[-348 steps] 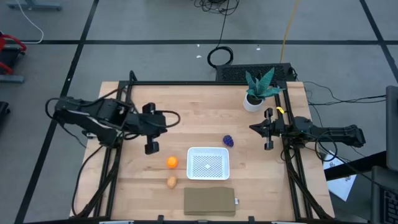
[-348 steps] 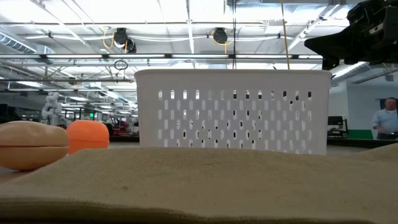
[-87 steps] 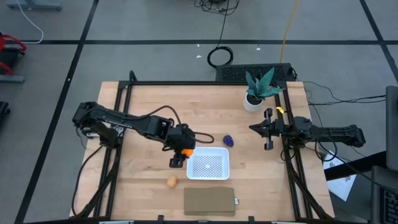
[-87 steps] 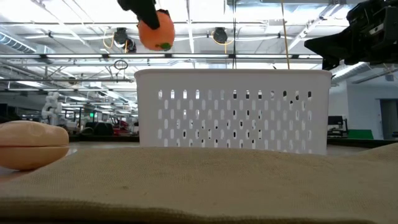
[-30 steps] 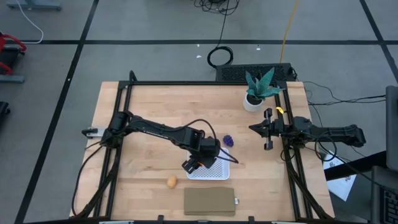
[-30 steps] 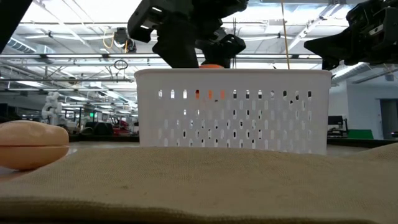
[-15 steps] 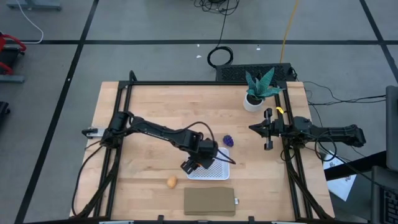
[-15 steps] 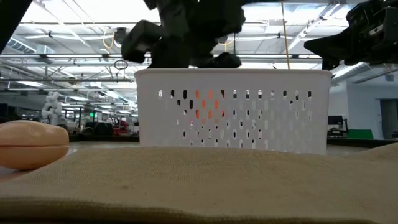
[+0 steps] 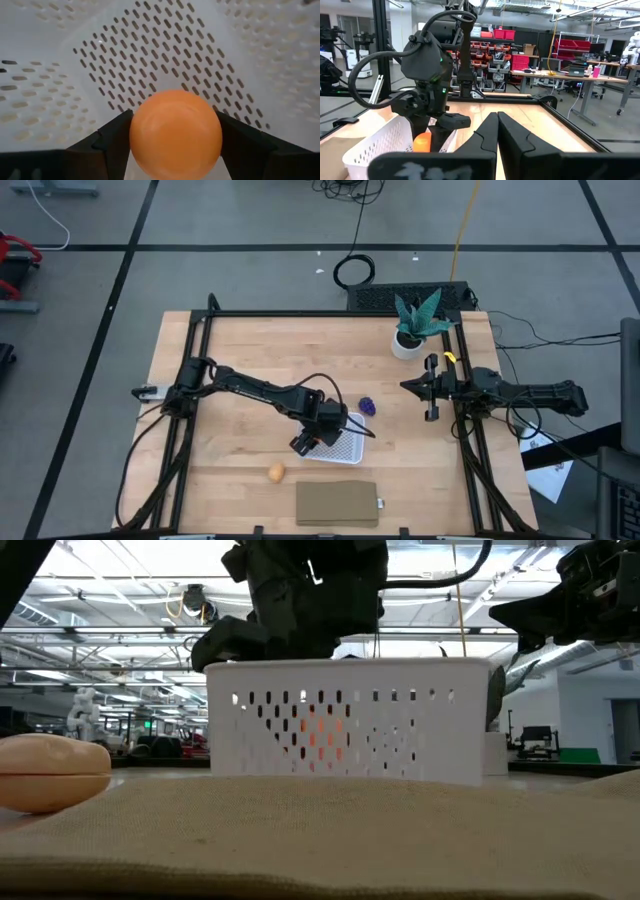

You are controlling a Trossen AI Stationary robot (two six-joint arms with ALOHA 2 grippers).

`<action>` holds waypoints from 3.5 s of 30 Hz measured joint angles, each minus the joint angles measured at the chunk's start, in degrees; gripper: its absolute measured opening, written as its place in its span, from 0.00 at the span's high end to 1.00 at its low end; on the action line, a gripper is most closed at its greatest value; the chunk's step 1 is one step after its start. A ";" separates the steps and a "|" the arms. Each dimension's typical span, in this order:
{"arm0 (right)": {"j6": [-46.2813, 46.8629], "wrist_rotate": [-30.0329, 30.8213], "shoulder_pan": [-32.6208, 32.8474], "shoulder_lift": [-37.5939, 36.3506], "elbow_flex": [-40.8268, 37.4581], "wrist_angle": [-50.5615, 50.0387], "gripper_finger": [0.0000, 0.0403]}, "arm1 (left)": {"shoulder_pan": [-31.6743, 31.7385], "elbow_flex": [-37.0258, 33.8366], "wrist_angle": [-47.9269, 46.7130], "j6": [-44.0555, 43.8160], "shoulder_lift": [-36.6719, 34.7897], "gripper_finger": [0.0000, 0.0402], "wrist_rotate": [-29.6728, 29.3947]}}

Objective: Pick and placing Produce into tupperware
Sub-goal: Put the orange into the basket, then adjust the basket

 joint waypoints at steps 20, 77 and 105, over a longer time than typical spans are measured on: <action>0.00 0.00 -0.02 0.00 0.02 0.02 1.00 | 0.01 0.00 5.20 -5.06 0.38 0.37 -4.55; 0.07 0.00 0.00 0.83 0.01 0.03 1.00 | -3.47 8.04 -10.41 -11.84 -15.17 0.76 -12.20; 0.13 0.00 0.00 1.84 0.02 0.24 1.00 | -12.60 -52.21 45.59 -17.07 -59.53 1.00 -24.51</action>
